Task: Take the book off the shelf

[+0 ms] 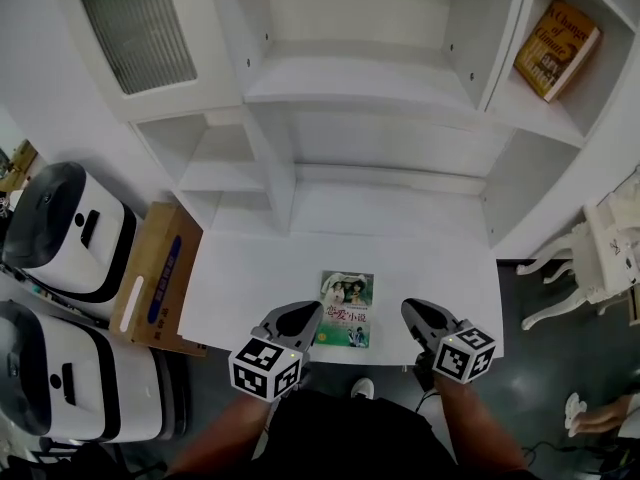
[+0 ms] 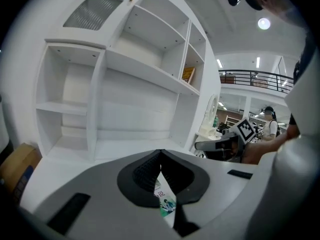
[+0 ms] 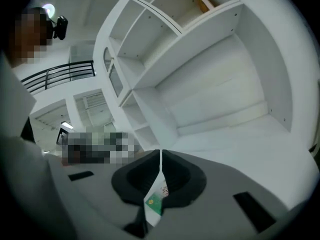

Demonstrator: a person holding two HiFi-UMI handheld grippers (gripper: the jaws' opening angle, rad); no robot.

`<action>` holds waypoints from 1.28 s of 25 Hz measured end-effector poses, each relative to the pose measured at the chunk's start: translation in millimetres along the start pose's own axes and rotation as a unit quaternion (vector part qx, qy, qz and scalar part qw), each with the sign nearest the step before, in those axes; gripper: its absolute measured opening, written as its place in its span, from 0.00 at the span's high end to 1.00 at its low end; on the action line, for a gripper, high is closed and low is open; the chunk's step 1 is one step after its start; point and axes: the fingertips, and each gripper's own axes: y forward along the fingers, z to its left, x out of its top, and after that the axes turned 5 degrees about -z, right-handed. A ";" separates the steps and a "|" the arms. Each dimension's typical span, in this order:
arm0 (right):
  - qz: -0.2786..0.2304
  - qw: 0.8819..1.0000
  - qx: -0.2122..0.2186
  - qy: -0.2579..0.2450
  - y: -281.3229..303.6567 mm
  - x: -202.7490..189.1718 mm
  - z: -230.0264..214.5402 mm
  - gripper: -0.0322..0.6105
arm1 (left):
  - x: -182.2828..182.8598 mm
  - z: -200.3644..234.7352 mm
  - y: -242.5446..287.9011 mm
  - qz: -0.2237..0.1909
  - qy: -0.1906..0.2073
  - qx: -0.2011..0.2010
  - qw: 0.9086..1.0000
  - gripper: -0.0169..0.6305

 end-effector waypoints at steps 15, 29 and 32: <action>-0.031 0.997 -0.010 -0.065 -44.4 6.6 28.4 0.90 | 4.9 -51.2 -12.8 -0.008 0.037 -0.006 0.999 0.96; -0.008 0.999 -0.036 -0.037 -49.6 -31.5 85.4 0.90 | -6.3 -54.9 -60.4 0.013 0.059 -0.041 0.997 0.96; -0.009 0.998 -0.045 -0.036 -53.5 -38.0 91.4 0.90 | -7.6 -54.0 -67.8 0.010 0.056 -0.049 0.997 0.96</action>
